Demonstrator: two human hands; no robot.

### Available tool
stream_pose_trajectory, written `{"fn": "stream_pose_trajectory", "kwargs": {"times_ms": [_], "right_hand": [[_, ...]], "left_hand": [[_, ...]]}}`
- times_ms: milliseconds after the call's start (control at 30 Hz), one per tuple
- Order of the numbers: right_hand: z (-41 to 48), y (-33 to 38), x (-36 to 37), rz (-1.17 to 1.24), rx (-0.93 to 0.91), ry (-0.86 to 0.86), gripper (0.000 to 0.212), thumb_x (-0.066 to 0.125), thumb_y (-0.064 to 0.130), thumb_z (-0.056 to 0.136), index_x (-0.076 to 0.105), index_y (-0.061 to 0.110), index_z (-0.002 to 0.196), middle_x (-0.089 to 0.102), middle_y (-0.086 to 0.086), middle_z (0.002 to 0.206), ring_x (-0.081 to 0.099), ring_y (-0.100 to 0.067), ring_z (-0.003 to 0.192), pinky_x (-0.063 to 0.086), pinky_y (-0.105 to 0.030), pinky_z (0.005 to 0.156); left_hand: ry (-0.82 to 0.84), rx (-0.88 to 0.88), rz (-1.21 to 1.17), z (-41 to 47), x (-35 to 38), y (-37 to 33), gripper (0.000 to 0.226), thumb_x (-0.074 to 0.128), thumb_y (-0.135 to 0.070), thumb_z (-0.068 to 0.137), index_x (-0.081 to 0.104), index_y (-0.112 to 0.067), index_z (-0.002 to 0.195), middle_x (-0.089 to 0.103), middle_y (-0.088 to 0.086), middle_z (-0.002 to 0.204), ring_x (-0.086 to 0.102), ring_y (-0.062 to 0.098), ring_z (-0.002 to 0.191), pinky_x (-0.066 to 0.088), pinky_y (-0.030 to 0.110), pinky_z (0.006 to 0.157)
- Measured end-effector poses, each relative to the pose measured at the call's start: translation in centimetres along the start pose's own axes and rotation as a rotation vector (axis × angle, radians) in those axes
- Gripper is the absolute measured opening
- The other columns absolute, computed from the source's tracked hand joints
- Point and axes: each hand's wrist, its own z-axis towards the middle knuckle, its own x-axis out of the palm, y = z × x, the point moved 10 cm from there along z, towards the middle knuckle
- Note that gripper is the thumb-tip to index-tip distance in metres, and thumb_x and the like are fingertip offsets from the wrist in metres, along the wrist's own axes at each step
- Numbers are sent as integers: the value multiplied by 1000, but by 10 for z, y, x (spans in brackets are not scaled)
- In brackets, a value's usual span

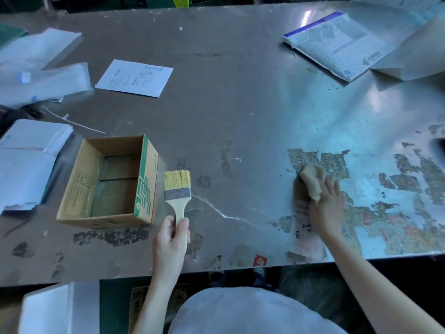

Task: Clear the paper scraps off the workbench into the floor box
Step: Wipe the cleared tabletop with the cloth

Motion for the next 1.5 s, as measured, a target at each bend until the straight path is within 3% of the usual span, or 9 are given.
{"fn": "stream_pose_trajectory", "kwargs": {"times_ms": [133,333,433,633,733,867,1067,1333,1500], "right_hand": [[-45,77,41,84,-287,145,66,30,20,75,45,14,139,31,-8,151,22,-33,143,16,-45,116],[-94,154,74,36,-737,377,50,37,24,89,47,25,138,28,4,154,14,-16,145,11,-36,117],[-67,131,58,21,-647,306,54,30,28,87,48,20,137,34,-2,150,25,-25,142,22,-45,116],[-32,18,-11,120,-117,-9,51,31,26,89,52,13,134,50,-9,139,31,-30,138,32,-58,108],[-38,-5,-24,139,-62,-27,61,26,37,83,56,12,130,55,-9,135,39,-31,135,35,-53,107],[-52,-2,-21,267,5,-94,55,30,31,85,61,7,123,61,-12,127,51,-33,121,42,-52,98],[-86,66,32,282,-67,39,51,39,17,74,60,-3,116,54,-23,123,45,-39,109,32,-36,92],[-130,165,85,172,-430,251,49,58,8,75,52,11,123,41,-16,129,42,-34,102,32,-36,83],[-96,128,54,219,-225,52,50,41,16,73,60,1,117,48,-23,121,47,-38,104,38,-45,87]], "left_hand": [[-13,-17,-15,0,-5,7,31,52,-19,95,41,-7,69,45,-3,51,36,16,48,30,34,55],[-15,-4,-42,3,-10,8,29,52,-17,95,43,-4,72,47,0,54,40,17,51,32,23,50],[-7,1,-46,6,-12,9,26,52,-17,96,44,-6,73,48,1,55,40,17,50,33,24,50],[19,6,-38,7,-9,10,27,52,-16,96,44,-4,73,48,4,56,39,18,49,32,29,51],[55,6,-37,7,-2,8,30,52,-18,96,41,3,77,46,7,57,37,18,50,30,34,55],[75,26,-30,10,1,2,30,52,-19,96,41,2,77,46,5,56,35,16,47,30,34,54],[51,58,-33,16,-11,-5,28,52,-19,96,43,-6,73,47,2,55,37,17,48,30,28,48],[24,52,-67,16,-27,1,25,52,-15,96,46,-1,76,49,1,55,45,17,55,36,25,55],[3,48,-52,12,-42,7,18,53,-17,95,51,-11,78,51,-3,54,46,16,54,37,24,55]]}}
